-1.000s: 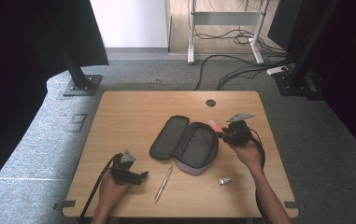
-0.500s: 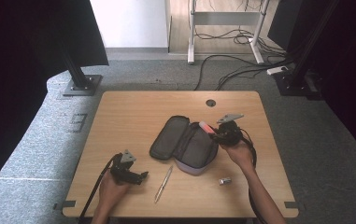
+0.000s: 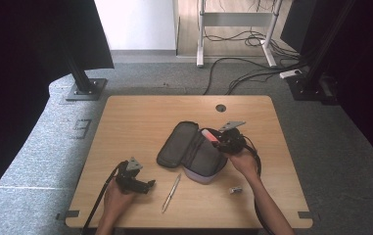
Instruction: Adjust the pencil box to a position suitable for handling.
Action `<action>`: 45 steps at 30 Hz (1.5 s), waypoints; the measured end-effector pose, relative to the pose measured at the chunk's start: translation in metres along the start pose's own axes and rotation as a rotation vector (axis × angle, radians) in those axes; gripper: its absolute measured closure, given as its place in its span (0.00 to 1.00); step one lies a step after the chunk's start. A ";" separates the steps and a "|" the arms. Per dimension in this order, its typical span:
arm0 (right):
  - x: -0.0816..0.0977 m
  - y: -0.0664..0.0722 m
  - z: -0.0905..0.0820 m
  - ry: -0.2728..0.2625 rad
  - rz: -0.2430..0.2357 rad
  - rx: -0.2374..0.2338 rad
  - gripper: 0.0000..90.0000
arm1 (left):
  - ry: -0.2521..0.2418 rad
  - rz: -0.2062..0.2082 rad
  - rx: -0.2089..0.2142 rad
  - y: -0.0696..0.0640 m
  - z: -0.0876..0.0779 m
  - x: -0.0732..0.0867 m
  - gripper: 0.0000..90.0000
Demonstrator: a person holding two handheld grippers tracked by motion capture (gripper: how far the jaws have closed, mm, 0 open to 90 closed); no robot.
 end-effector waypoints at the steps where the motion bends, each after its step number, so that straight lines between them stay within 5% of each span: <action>1: 0.001 0.000 0.002 0.003 0.001 0.000 0.73 | 0.000 0.000 0.000 0.000 0.000 0.000 0.01; 27: 0.016 0.000 0.038 0.060 0.002 0.004 0.73 | 0.000 0.000 0.000 0.000 0.000 0.000 0.01; 42: 0.019 0.000 0.043 0.074 0.001 -0.006 0.72 | 0.001 0.000 -0.002 0.000 0.000 0.000 0.01; 45: 0.017 -0.001 0.040 0.065 0.005 -0.009 0.64 | 0.001 0.000 -0.002 0.000 0.000 0.000 0.01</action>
Point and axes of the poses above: each handheld gripper's, and its own axes: z roughly forward along the jaws, x roughly out of its underside, y roughly to its left, the point moved 9 cm from there along z, roughly forward along the jaws, and after that the axes turned 7 degrees about y, right-handed, at the moved point
